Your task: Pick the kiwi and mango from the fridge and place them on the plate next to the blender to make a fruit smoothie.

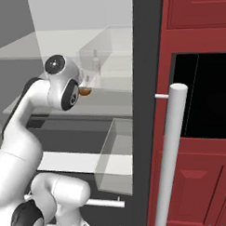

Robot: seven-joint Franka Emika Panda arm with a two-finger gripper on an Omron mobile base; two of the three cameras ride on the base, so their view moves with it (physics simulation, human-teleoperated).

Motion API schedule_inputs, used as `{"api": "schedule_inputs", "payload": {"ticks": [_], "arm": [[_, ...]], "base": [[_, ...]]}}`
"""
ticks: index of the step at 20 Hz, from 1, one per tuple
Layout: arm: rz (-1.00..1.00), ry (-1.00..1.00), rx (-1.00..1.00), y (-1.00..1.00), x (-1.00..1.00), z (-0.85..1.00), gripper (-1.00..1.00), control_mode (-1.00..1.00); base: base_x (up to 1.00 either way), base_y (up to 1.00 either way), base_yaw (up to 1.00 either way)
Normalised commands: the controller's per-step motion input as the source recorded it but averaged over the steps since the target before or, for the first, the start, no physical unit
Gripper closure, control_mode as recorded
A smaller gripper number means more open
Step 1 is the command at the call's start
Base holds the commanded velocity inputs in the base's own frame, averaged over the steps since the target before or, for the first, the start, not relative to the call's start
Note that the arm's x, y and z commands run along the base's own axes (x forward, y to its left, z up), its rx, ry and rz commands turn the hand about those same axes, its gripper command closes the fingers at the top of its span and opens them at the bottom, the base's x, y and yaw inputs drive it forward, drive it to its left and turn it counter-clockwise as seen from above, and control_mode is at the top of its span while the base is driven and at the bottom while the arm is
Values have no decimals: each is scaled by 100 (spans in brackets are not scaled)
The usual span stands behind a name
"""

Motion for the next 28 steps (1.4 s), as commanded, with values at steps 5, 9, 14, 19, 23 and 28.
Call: {"api": "schedule_inputs", "payload": {"ticks": [5,9,14,19,23,28], "arm": [[-1,13,-1,20,-100,11,100,-100],[0,-36,1,43,-100,-8,100,-100],[1,-8,0,5,-17,-2,100,-100],[0,0,0,0,-25,0,100,100],[0,0,0,0,0,0,100,100],[0,0,0,0,0,0,100,100]], "base": [[0,0,0],[0,0,0],[0,0,0],[-60,-8,1],[-100,-3,35],[-76,5,85]]}}
